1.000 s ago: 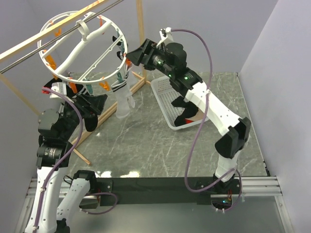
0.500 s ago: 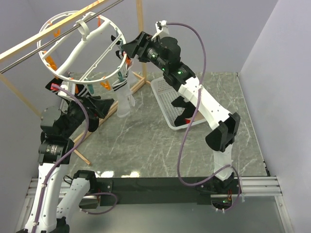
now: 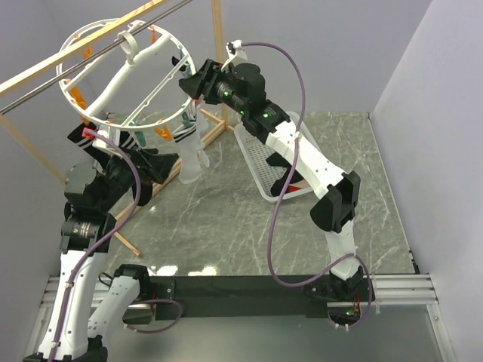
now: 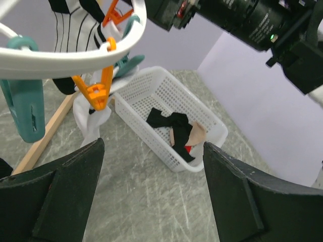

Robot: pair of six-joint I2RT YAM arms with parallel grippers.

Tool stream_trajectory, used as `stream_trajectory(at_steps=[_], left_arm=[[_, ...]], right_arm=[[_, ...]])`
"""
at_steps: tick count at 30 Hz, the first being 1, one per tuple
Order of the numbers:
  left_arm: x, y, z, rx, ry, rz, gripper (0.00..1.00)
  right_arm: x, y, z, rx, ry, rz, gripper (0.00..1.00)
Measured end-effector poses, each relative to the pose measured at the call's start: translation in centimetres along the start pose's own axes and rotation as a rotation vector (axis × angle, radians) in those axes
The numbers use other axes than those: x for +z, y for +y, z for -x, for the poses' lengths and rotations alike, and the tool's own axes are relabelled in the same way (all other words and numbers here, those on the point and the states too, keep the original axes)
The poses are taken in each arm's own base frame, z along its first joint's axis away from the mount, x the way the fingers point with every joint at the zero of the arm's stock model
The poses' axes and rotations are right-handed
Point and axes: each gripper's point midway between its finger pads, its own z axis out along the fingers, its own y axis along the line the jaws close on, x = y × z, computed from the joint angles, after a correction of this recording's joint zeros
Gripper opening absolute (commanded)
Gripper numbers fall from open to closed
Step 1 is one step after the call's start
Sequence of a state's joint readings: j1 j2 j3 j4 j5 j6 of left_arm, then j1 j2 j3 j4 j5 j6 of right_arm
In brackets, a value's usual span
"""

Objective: Clip the socks to the hanger
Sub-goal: Open the clamp at the hanger.

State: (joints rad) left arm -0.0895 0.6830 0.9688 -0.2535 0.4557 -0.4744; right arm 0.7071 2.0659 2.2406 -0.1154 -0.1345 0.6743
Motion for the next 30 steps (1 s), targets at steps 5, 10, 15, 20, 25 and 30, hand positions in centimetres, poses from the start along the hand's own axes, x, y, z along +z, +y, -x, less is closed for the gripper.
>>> stream_trajectory(at_steps=[5,10,15,20,25,30], left_arm=[[0.3,0.0,0.5,-0.026,-0.033,0.003,0.84],[0.6,0.5,0.7,-0.058,-0.045,0.028,0.83],[0.8,1.9,1.2,-0.093,-0.065,0.112,0.8],[0.4,3.5,2.7,-0.122,-0.099,0.243,0.81],[-0.3,5.2,3.2,-0.117,-0.106,0.357,0.8],[0.4,6.0,2.6,-0.111,-0.065,0.379,0.82]], right_arm=[[-0.1,0.5,-0.7,-0.018,0.013,0.014,0.67],[-0.2,1.0,-1.7,-0.037,0.03,0.019,0.66],[-0.8,1.1,-2.0,-0.036,0.033,-0.002,0.65],[-0.9,1.2,-1.5,-0.025,0.019,-0.015,0.65],[-1.1,1.7,-0.6,-0.018,0.004,-0.017,0.65],[-1.3,2.2,0.6,-0.015,-0.03,-0.022,0.57]])
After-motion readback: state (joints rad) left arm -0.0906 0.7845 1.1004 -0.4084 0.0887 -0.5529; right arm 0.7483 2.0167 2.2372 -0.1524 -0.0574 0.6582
